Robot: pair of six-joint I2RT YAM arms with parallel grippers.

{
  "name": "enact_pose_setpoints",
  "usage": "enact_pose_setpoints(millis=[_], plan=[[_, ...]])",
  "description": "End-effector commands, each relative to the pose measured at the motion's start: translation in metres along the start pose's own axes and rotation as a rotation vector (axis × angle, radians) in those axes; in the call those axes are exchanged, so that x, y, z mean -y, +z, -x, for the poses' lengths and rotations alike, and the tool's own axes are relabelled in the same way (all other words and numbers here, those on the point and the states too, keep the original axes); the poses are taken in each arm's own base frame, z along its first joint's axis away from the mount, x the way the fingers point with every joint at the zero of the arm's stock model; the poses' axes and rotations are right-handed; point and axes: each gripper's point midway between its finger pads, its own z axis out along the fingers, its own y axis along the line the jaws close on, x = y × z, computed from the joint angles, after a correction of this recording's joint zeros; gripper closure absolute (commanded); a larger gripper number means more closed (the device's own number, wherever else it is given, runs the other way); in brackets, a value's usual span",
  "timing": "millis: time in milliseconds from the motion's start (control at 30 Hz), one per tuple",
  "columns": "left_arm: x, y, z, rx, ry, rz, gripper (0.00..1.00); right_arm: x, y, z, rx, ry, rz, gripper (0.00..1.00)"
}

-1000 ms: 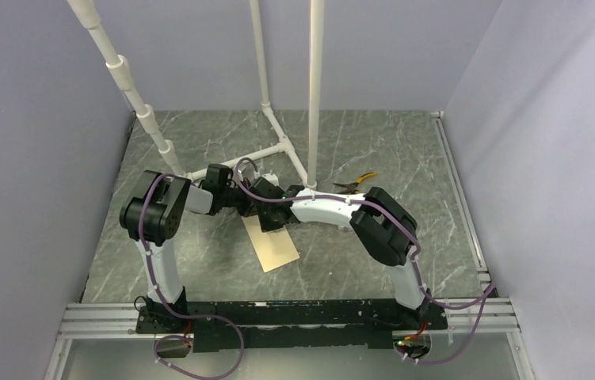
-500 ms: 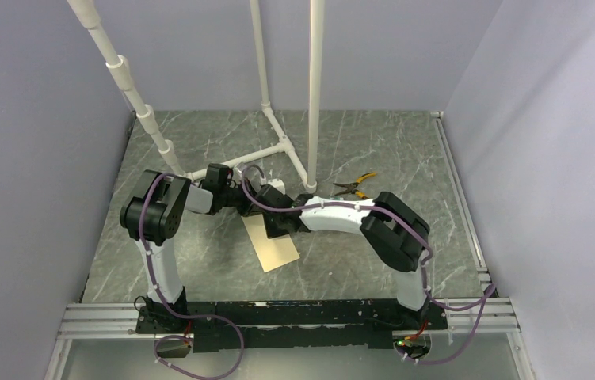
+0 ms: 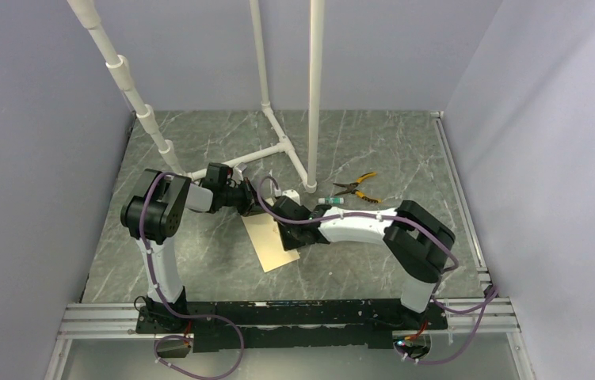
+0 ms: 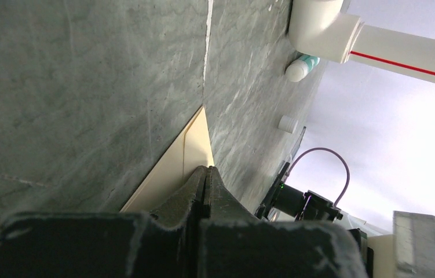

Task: Place the letter into the envelope and seal it

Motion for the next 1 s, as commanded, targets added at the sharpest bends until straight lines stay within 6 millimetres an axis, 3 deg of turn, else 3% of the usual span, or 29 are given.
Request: enact_pose_setpoints(millis=[0, 133, 267, 333, 433, 633, 967], plan=[[-0.079, 0.000, -0.019, 0.009, -0.083, 0.282, 0.98, 0.050, -0.024, -0.050, -0.166, -0.085, -0.171, 1.00], [-0.079, -0.002, -0.020, 0.016, -0.080, 0.291, 0.98, 0.030, -0.030, -0.008, -0.052, -0.107, -0.135, 1.00], [-0.083, -0.003, -0.023, 0.011, -0.087, 0.298, 0.98, 0.004, -0.026, 0.064, 0.084, -0.081, -0.109, 1.00], [-0.083, -0.003, -0.025, 0.006, -0.092, 0.297, 0.98, -0.007, -0.020, 0.087, 0.120, -0.067, -0.080, 1.00], [-0.083, -0.003, -0.025, 0.005, -0.093, 0.297, 0.97, -0.017, -0.006, 0.105, 0.140, -0.068, -0.061, 1.00], [-0.081, -0.002, -0.024, 0.000, -0.091, 0.289, 0.98, -0.028, 0.016, 0.111, 0.109, -0.084, -0.052, 1.00], [-0.082, -0.001, -0.023, 0.000, -0.093, 0.292, 0.98, -0.021, 0.036, 0.069, -0.039, -0.118, -0.041, 0.96]])
